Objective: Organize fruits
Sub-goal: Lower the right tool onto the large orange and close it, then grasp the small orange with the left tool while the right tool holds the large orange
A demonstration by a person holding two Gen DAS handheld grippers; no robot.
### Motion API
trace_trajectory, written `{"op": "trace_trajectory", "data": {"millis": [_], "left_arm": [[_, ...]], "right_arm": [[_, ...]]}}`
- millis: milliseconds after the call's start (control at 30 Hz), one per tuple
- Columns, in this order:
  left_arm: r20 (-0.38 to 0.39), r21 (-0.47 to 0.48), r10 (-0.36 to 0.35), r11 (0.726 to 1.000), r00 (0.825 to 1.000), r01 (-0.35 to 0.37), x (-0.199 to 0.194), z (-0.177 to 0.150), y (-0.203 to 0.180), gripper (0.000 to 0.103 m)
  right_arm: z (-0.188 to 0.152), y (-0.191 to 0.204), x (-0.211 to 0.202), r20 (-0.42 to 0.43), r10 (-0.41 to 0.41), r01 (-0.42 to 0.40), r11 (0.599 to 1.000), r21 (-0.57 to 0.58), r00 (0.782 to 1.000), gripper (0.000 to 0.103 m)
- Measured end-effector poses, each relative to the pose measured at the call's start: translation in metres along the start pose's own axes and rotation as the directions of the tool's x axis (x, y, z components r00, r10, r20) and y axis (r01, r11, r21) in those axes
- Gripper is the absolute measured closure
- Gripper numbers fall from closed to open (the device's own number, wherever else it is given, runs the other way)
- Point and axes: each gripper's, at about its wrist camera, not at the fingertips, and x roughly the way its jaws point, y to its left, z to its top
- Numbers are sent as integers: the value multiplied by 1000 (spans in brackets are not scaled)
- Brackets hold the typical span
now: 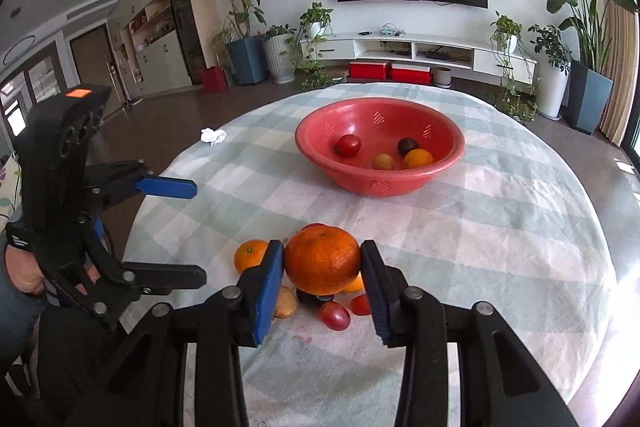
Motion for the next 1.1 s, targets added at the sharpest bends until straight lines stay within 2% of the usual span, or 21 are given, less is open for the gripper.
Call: {"op": "trace_trajectory", "data": {"millis": [67,133,300,533,600,667,800,1100], "left_arm": [[-25,40,-39,998,999,40,13,6,0,1],[-64,64,-64,996,996,68,25,12,2,7],[-138,101,-90,989,986,104,48,16,6,35],[-185,86,-116,987,976,133,63,13,20,41],[-196,90,-117,987,974,136,65,10,18,47],[-200,97,-119,985,973,140,68,9,15,48],[-191,93,-113,987,975,132,70,11,14,65],[-172,89,-89,990,981,105,66,9,8,67]], "right_arm": [[-1,-5,-2,12,8,-9,1000,29,1000,61],[-2,-7,-3,23,14,-14,999,37,1000,61],[-3,-10,-3,36,33,-35,999,39,999,61],[-6,-25,-4,44,32,-36,996,82,999,61],[-6,-26,-4,45,35,-39,995,89,998,61],[-7,-26,-3,43,36,-39,995,89,998,61],[-7,-28,-3,42,36,-40,995,90,998,61],[-9,-30,-1,43,32,-36,995,97,999,61]]}}
